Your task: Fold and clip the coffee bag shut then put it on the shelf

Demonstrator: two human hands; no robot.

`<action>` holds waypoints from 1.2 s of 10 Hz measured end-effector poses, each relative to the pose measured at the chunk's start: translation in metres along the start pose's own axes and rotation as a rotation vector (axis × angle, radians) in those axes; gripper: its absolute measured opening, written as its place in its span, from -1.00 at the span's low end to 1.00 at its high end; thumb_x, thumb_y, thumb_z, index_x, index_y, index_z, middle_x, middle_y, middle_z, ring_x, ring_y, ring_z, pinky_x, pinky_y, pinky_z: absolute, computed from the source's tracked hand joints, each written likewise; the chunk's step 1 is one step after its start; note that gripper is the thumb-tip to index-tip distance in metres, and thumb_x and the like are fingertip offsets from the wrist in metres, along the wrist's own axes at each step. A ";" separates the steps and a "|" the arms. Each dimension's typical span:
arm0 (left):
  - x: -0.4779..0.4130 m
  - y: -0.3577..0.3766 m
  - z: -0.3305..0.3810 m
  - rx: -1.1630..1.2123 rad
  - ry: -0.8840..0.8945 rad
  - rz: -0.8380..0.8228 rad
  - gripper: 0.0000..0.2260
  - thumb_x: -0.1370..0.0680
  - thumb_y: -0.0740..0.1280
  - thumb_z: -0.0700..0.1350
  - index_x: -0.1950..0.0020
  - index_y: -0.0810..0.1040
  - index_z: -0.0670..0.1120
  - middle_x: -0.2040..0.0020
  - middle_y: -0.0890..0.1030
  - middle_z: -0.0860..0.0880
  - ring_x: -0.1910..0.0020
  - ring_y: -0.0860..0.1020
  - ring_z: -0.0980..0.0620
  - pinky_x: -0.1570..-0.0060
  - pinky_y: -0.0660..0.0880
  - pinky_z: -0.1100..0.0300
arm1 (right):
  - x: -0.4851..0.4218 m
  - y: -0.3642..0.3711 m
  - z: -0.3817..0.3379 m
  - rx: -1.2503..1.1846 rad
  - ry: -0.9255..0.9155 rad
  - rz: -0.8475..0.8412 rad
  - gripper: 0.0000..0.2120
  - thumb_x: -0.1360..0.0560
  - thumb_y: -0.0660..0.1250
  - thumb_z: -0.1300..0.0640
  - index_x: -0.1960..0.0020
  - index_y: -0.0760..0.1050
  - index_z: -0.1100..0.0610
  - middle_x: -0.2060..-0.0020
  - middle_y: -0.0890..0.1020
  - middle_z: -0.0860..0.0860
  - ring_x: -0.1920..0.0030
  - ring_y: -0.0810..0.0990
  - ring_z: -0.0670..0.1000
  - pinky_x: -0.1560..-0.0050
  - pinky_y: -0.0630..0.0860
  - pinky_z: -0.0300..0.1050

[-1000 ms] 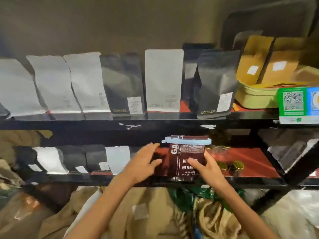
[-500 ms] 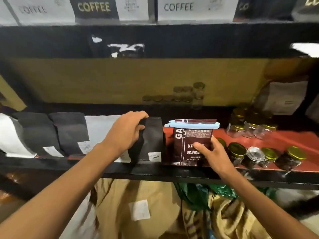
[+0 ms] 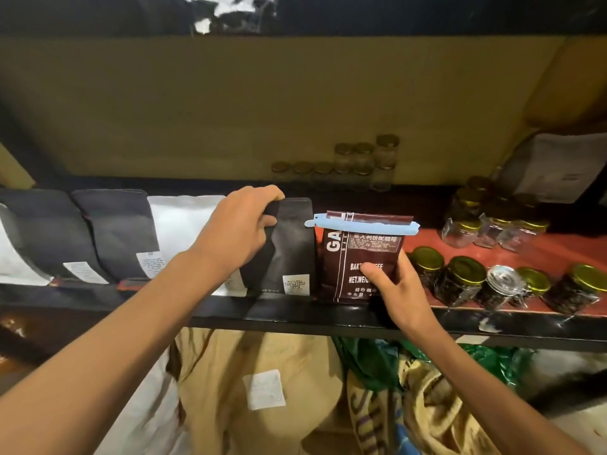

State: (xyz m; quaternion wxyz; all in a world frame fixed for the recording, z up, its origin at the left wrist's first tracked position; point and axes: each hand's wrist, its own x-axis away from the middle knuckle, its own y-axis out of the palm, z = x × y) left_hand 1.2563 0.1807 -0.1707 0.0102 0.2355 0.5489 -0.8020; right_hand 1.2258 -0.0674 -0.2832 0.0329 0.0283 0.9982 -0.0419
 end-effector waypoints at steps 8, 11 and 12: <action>-0.001 -0.011 0.017 -0.025 -0.052 -0.161 -0.77 -0.54 0.34 -0.31 -0.18 0.51 -0.15 0.00 0.60 -0.17 0.01 0.55 -0.16 0.11 0.39 0.12 | 0.005 -0.002 -0.004 0.105 0.155 -0.158 -0.15 -0.49 0.42 0.27 -0.52 -0.07 -0.07 -0.27 0.46 -0.03 -0.26 0.46 -0.04 -0.22 0.47 -0.08; 0.001 -0.016 0.025 -0.332 0.068 -0.234 -0.58 -0.43 0.44 -0.10 -0.25 0.46 -0.17 -0.14 0.61 -0.19 -0.12 0.54 -0.22 -0.21 0.40 -0.05 | 0.029 -0.007 -0.022 -0.002 0.241 -0.071 0.08 -0.44 0.49 0.20 -0.57 -0.30 -0.09 -0.45 0.27 -0.09 -0.39 0.35 -0.05 -0.35 0.37 -0.05; 0.015 -0.025 0.027 -0.400 0.033 -0.230 -0.23 -0.46 0.45 0.00 -0.55 0.14 -0.13 -0.47 0.34 -0.23 -0.43 0.30 -0.25 -0.46 0.21 -0.14 | 0.041 -0.012 -0.036 0.064 0.198 -0.044 0.01 -0.47 0.46 0.16 -0.58 -0.25 -0.05 -0.54 0.22 -0.01 -0.46 0.28 -0.06 -0.48 0.27 0.06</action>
